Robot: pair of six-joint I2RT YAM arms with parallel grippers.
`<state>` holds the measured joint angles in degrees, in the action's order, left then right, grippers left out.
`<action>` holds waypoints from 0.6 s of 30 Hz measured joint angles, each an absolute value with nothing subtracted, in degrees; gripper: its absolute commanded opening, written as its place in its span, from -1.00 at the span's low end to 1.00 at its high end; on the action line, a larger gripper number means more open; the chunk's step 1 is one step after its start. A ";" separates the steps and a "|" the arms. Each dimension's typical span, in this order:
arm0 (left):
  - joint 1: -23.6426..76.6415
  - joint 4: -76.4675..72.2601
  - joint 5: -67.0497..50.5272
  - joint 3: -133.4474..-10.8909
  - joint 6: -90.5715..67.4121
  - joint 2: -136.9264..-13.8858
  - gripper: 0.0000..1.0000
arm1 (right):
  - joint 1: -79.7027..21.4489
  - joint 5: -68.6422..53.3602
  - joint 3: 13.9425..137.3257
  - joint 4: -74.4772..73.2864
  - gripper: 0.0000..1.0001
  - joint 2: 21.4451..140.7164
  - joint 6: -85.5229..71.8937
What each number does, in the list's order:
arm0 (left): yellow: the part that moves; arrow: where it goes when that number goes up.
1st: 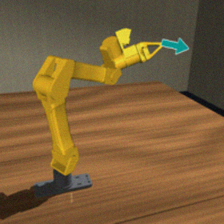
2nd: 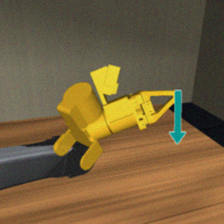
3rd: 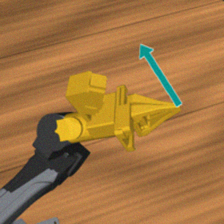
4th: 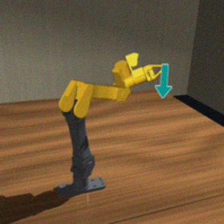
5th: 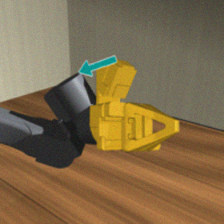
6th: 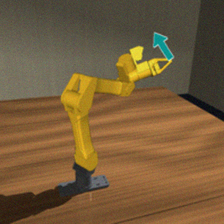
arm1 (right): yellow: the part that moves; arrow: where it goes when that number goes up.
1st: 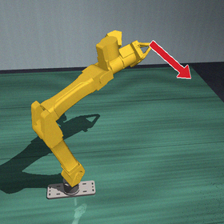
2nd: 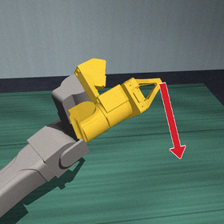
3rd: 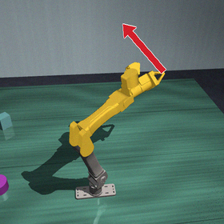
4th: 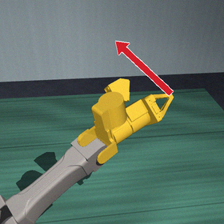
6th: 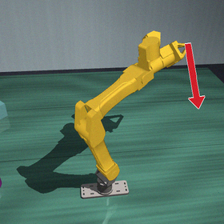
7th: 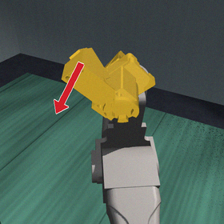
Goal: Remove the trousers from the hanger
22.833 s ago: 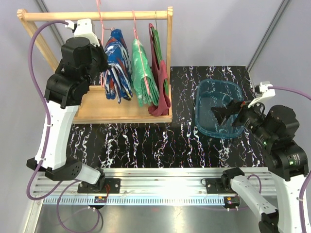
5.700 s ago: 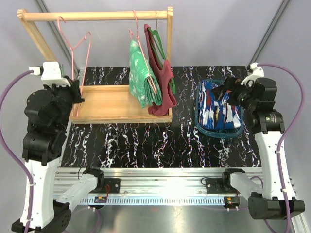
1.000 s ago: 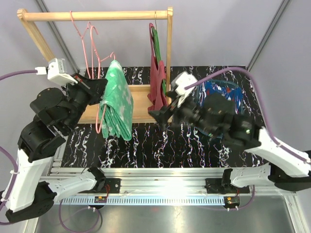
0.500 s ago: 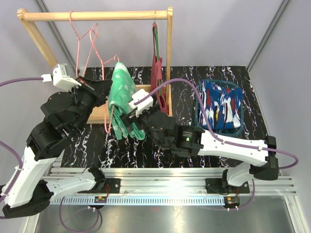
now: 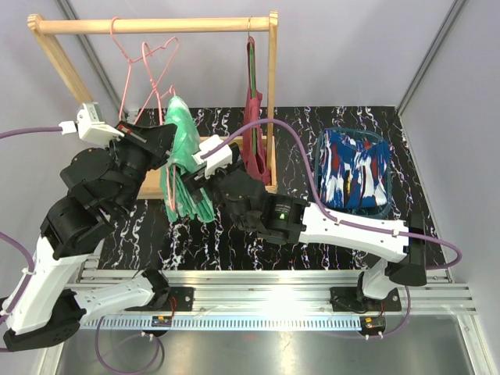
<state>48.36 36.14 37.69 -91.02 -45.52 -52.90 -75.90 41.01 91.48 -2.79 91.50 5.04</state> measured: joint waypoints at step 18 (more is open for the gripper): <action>48.38 35.88 38.24 -91.90 -45.98 -52.82 -1.00 | -75.53 37.10 92.25 2.35 0.78 93.84 3.75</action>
